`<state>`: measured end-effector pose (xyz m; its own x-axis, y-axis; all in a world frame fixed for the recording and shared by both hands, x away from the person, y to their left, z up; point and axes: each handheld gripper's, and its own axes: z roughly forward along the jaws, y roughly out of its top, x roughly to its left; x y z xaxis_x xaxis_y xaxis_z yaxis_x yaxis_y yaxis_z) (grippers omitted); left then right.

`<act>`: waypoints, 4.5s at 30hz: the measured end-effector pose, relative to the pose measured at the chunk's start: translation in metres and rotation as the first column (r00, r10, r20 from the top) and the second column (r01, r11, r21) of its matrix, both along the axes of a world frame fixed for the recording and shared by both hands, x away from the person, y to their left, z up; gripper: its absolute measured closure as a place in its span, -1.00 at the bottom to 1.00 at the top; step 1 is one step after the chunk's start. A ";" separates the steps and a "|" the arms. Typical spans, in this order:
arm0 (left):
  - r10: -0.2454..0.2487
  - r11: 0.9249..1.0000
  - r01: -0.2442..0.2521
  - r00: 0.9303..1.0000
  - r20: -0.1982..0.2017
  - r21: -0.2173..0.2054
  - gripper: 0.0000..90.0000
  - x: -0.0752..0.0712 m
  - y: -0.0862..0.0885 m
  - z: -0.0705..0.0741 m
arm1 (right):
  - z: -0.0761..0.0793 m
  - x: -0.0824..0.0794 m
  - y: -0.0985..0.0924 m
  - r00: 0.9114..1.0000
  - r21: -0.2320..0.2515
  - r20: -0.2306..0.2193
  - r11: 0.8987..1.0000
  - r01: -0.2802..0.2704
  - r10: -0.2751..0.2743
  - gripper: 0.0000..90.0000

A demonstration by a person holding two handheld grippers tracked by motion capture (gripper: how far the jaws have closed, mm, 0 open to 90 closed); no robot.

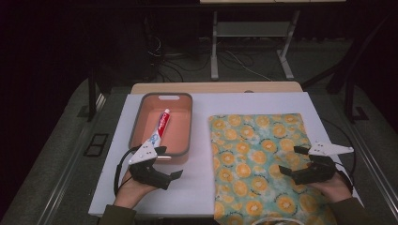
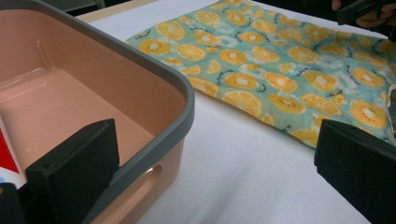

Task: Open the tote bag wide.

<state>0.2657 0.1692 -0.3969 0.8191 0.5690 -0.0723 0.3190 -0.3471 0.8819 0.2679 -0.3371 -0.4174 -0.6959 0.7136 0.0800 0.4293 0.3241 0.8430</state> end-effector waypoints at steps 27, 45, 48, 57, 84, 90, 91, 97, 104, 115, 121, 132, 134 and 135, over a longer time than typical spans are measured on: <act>-0.147 0.989 0.147 0.988 -0.055 -0.001 -0.42 -0.008 -0.060 -0.010 | -0.002 0.002 0.002 1.000 -0.009 -0.003 1.000 -0.005 0.005 -0.96; -0.149 0.985 0.160 0.979 -0.141 0.069 -0.51 0.004 -0.115 -0.041 | -0.003 0.002 0.004 1.000 -0.030 -0.006 1.000 -0.010 0.010 -0.96; -0.145 0.984 0.160 0.977 -0.156 0.084 -0.54 0.005 -0.123 -0.046 | -0.003 0.002 0.004 1.000 -0.032 -0.006 0.999 -0.010 0.010 -0.96; -0.182 0.961 0.206 0.973 -0.139 0.186 0.00 0.002 -0.140 -0.058 | -0.003 0.002 0.003 1.000 -0.030 -0.004 0.999 -0.009 0.009 -0.96; -0.052 0.968 0.051 0.999 -0.003 0.245 0.99 0.020 -0.147 -0.051 | -0.002 0.001 0.003 1.000 -0.027 -0.001 1.000 -0.008 0.008 -0.96; 0.024 0.968 -0.035 0.999 0.046 0.250 0.99 0.032 -0.152 -0.052 | -0.002 0.002 0.002 1.000 -0.026 0.001 1.000 -0.009 0.009 -0.96; 0.033 0.969 -0.045 0.998 0.051 0.243 0.99 0.033 -0.153 -0.052 | -0.001 0.001 0.002 1.000 -0.026 0.001 1.000 -0.009 0.009 -0.96; 0.053 0.985 -0.047 0.998 -0.032 0.165 0.46 0.032 -0.141 -0.045 | -0.001 0.001 0.001 1.000 -0.023 0.003 1.000 -0.009 0.009 -0.96; -0.042 0.990 0.061 0.988 -0.148 0.124 0.06 0.010 -0.121 -0.038 | -0.002 0.001 0.002 1.000 -0.027 -0.001 1.000 -0.010 0.010 -0.96; -0.115 0.974 0.150 0.973 -0.201 0.168 0.23 0.002 -0.129 -0.055 | -0.002 0.001 0.003 1.000 -0.034 0.000 0.999 -0.011 0.011 -0.96; -0.156 0.963 0.188 0.973 -0.170 0.195 0.98 0.000 -0.134 -0.056 | -0.002 0.001 0.003 1.000 -0.034 -0.001 0.999 -0.010 0.010 -0.96; -0.060 0.974 0.074 0.996 -0.073 0.216 1.00 0.017 -0.141 -0.037 | 0.000 0.001 0.002 1.000 -0.032 0.008 0.999 -0.007 0.007 -0.96; -0.021 0.971 0.030 0.999 -0.042 0.237 1.00 0.023 -0.142 -0.035 | 0.001 0.001 0.001 1.000 -0.033 0.009 0.999 -0.007 0.007 -0.96; -0.001 0.971 0.008 1.000 -0.031 0.238 1.00 0.026 -0.143 -0.033 | 0.001 0.001 0.001 1.000 -0.033 0.009 0.999 -0.007 0.007 -0.96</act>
